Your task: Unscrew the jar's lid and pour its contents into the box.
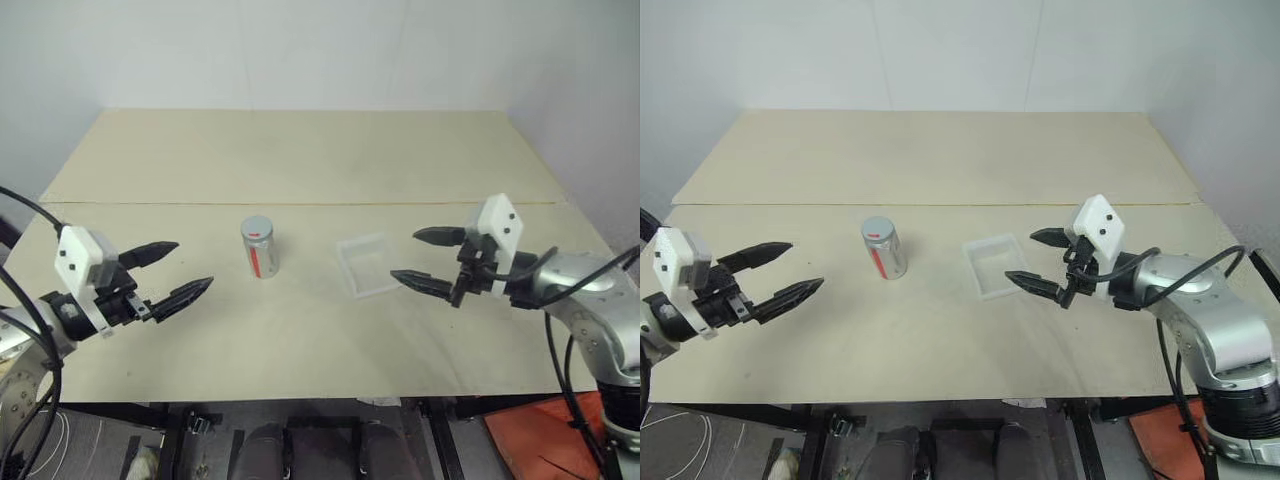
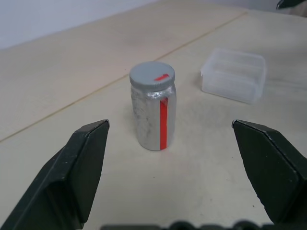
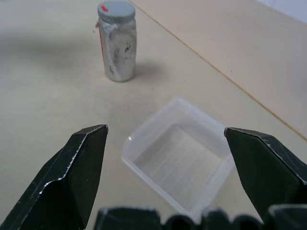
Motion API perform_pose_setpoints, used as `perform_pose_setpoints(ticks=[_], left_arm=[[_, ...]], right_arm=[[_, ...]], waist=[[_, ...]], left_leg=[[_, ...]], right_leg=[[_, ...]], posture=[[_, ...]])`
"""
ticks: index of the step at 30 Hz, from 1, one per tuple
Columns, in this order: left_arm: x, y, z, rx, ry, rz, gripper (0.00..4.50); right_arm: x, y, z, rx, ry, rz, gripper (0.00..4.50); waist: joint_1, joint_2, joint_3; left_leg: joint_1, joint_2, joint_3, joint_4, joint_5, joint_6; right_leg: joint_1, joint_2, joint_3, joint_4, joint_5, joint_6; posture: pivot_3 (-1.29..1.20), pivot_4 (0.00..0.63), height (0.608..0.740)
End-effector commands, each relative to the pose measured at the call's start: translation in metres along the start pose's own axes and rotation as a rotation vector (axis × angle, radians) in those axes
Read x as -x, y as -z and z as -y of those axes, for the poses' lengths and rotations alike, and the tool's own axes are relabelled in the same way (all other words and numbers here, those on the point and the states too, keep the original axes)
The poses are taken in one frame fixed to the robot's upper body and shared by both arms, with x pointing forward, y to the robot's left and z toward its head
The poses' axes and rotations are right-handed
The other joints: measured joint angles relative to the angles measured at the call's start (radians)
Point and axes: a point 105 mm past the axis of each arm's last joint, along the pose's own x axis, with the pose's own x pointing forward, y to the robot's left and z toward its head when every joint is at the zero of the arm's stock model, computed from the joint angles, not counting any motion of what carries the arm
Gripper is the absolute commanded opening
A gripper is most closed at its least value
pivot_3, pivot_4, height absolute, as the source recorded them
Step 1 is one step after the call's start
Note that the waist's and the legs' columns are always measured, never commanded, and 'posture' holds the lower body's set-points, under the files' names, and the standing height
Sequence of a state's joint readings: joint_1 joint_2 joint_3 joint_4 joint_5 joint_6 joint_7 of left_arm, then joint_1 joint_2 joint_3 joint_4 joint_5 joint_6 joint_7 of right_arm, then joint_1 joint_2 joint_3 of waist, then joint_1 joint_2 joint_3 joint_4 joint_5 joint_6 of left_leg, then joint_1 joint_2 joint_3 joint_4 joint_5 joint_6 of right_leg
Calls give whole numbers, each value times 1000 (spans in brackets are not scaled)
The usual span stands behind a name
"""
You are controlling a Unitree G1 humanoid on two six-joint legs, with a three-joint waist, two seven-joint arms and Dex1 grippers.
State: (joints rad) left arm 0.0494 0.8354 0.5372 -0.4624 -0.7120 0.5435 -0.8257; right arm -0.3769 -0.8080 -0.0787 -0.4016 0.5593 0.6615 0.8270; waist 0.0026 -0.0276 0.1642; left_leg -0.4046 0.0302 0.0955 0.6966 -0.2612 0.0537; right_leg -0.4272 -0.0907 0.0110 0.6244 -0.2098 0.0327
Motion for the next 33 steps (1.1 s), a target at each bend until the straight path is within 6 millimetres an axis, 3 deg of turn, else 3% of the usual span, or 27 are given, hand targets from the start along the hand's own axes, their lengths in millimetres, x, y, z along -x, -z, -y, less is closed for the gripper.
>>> perform_pose_setpoints(ticks=[1,4,7,18,28,33], left_arm=[[-3,-17,0,-57,4,43,4441],[-9,-12,1,-50,2,43,4441],[-15,-11,9,-19,0,66,4441],[-53,33,32,50,-203,43,4441],[-90,44,30,31,-401,72,4441],[-105,48,39,24,-392,72,4441]], right_arm=[[-1,-8,1,69,-2,22,4500],[-2,-5,-2,95,-25,-1,4500],[1,-16,0,101,-30,33,4500],[3,-25,5,169,-37,29,4500],[5,-30,5,184,-24,38,4500],[8,-33,5,195,-7,45,4500]], waist=[[3,0,0],[3,0,0],[3,0,0],[5,0,0],[9,0,0],[8,0,0]], left_leg=[[0,0,0,0,0,0],[0,0,0,0,0,0],[0,0,0,0,0,0],[1,0,0,0,0,0],[0,-1,-1,0,0,0],[0,-1,-2,0,0,0]], right_leg=[[0,0,0,0,0,0],[1,0,0,0,0,0],[0,0,0,0,0,0],[2,0,0,-1,0,0],[2,0,0,-1,1,0],[2,0,0,-1,0,0]], posture=[[0,150,740],[0,150,740],[0,150,740],[0,150,740],[0,150,740],[0,150,740]])
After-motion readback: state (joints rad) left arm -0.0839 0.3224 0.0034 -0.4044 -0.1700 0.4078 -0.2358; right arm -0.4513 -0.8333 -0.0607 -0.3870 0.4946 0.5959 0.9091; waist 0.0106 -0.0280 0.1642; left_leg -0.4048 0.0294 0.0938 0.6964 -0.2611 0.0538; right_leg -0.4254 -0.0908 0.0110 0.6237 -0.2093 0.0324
